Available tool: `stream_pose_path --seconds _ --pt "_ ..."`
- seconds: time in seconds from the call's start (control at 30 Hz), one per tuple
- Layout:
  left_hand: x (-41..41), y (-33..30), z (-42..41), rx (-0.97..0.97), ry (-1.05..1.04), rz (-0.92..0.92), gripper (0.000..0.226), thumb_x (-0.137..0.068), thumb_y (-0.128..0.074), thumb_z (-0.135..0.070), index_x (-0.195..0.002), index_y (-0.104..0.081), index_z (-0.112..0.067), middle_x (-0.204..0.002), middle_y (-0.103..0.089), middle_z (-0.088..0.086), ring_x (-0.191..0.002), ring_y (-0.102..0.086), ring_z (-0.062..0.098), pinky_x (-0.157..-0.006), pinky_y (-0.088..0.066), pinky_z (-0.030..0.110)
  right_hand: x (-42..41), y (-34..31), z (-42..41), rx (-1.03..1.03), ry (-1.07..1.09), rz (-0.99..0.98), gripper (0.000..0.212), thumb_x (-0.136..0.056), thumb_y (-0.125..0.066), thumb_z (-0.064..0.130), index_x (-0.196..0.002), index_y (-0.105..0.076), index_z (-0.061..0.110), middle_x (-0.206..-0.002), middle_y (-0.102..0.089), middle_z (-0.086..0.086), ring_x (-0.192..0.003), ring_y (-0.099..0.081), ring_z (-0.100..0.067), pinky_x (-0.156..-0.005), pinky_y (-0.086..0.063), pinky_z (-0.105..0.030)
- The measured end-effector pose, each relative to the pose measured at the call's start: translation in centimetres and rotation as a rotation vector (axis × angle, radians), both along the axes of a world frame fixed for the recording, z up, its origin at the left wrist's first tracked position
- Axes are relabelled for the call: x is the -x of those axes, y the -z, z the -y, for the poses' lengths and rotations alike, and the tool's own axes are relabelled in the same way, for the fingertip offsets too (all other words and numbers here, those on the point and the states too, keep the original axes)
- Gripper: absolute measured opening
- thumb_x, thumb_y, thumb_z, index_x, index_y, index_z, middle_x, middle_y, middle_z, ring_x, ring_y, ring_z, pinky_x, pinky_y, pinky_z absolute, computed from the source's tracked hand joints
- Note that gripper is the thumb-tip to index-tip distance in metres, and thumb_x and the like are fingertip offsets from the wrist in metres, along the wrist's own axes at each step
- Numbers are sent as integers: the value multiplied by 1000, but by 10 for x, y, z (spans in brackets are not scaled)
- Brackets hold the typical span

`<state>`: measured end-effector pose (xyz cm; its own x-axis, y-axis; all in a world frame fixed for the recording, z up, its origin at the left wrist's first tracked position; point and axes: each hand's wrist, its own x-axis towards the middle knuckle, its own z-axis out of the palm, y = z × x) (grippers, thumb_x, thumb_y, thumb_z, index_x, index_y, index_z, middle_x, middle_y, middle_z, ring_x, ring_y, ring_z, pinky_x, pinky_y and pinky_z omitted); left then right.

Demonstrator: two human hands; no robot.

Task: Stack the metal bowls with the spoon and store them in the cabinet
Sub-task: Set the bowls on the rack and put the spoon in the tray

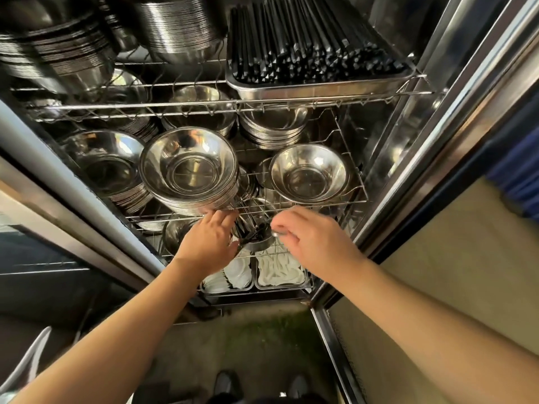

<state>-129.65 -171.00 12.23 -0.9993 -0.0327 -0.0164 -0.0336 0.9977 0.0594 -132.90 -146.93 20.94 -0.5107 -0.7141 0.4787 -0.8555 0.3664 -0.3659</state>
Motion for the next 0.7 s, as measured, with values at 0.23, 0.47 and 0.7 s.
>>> stream_pose_path --seconds 0.23,0.47,0.7 --pt "-2 9 -4 72 -21 22 78 -94 -50 -51 -156 -22 -12 -155 -38 10 -146 -28 31 -117 -33 42 14 59 13 -323 -26 206 10 -96 -59 4 -103 -65 -1 -101 -66 -13 -85 -67 -32 -74 -55 -46" --pt "-3 14 -5 119 -15 28 80 -97 -40 -51 -159 -11 -10 -158 -32 13 -148 -21 33 -122 -24 44 45 120 39 -423 49 322 8 -99 -58 13 -99 -59 4 -99 -62 -9 -86 -64 -27 -76 -55 -47" --pt "-5 19 -3 141 3 -2 82 -95 -45 -48 -159 -11 -10 -155 -36 14 -145 -26 32 -122 -21 44 74 173 71 -530 139 237 9 -98 -59 9 -106 -62 7 -102 -65 -11 -85 -69 -31 -68 -57 -41"
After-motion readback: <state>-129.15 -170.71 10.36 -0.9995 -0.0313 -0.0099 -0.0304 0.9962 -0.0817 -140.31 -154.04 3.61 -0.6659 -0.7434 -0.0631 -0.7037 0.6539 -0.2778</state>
